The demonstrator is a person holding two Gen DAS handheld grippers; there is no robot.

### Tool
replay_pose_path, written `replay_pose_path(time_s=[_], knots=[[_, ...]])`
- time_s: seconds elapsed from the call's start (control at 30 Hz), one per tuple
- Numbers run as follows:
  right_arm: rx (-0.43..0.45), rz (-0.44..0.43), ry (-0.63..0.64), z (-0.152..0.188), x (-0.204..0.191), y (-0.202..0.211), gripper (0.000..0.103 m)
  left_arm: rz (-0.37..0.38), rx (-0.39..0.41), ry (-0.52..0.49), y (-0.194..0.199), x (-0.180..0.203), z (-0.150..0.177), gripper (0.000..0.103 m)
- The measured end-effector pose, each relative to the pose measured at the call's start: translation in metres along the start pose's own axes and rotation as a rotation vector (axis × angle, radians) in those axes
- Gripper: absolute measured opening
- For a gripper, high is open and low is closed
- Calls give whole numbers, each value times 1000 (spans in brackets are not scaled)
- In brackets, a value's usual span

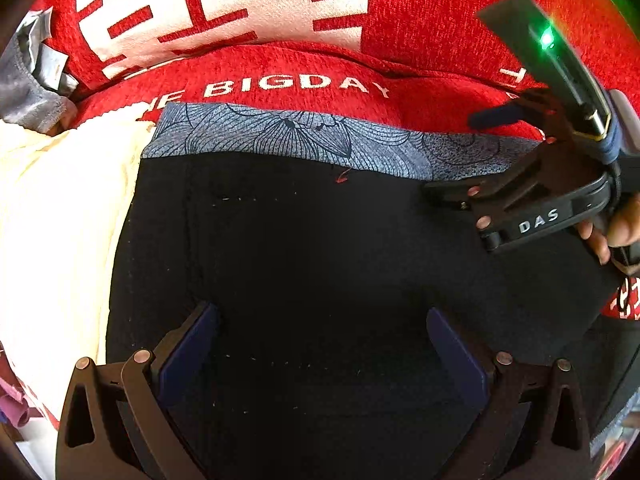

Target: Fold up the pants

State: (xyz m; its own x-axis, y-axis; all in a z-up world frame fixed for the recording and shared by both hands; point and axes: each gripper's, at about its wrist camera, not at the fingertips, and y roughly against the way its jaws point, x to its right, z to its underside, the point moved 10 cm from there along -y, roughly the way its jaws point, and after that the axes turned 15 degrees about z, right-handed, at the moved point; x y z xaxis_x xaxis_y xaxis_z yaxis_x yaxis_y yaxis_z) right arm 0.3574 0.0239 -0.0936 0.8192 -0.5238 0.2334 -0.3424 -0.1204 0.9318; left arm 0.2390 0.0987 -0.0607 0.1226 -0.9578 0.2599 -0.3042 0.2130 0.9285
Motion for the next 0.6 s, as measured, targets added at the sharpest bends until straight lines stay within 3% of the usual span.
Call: replay_pose_path(time_s=[0.03, 0.07, 0.1, 0.13, 0.17, 0.27, 0.43, 0.6], knots=[[-1, -5, 16, 0, -1, 1, 99, 6, 1, 2, 0, 0, 0, 103], [3, -35, 23, 0, -4, 7, 84, 10, 2, 4, 1, 1, 0, 103], [13, -95, 34, 0, -10, 17, 66, 18, 1, 8, 1, 0, -1, 103], [0, -132, 38, -1, -18, 20, 28, 27, 1, 20, 3, 0, -2, 103], [0, -90, 53, 1, -19, 25, 22, 39, 3, 37, 4, -1, -4, 103], [49, -17, 74, 7, -19, 42, 10, 108, 19, 123, 11, -3, -13, 103], [198, 11, -58, 20, -19, 89, 7, 219, 49, 312, 21, -11, -41, 103], [287, 122, -27, 34, -40, 97, 7, 289, 98, 467, 27, -12, -70, 103]])
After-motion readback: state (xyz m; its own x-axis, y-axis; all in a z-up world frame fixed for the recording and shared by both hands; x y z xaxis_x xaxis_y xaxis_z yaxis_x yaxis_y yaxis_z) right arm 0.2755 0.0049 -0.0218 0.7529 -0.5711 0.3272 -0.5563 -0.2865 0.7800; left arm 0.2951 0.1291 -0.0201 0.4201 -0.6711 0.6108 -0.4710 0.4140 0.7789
